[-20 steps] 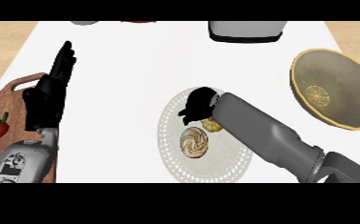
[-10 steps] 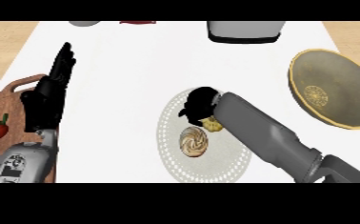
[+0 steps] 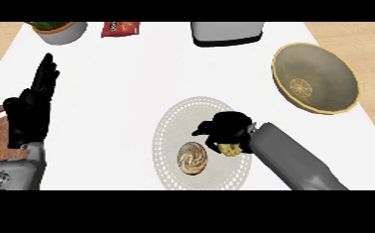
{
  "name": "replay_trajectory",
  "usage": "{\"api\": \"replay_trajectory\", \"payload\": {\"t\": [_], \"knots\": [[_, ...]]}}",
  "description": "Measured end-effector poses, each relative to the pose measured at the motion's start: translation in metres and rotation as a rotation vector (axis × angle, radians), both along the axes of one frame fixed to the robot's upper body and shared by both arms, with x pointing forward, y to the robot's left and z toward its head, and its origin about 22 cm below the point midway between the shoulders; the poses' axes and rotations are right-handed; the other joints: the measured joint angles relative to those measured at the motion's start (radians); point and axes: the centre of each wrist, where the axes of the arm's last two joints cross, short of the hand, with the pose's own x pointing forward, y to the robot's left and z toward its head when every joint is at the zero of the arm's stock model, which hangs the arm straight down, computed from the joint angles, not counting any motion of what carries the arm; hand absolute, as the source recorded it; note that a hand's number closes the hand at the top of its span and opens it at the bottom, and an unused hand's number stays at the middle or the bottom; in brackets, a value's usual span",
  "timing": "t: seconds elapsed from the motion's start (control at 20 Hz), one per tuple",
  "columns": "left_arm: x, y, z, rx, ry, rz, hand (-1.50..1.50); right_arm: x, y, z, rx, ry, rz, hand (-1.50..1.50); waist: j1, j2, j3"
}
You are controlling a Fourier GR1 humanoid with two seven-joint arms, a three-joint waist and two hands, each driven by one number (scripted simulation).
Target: Pick the squash from the placemat and place it in the bowl
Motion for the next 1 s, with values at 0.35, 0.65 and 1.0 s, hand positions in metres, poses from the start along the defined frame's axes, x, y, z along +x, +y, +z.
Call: {"api": "replay_trajectory", "payload": {"t": [0.35,0.65,1.0], "knots": [[-0.011,0.019,-0.003,0.01,0.01,0.076,0.0,-0.048,-0.059,-0.02,0.337,0.126,-0.172,1.5,-0.065,-0.007,-0.005],[-0.018,0.025,-0.003,0.01,0.01,0.098,0.0,-0.089,-0.12,-0.016,0.58,0.215,-0.349,1.5,-0.087,0.007,-0.004],[-0.021,0.019,-0.002,0.006,-0.005,0.064,0.0,-0.124,-0.203,0.038,0.748,0.117,-0.564,1.5,-0.052,0.026,-0.005]]}}
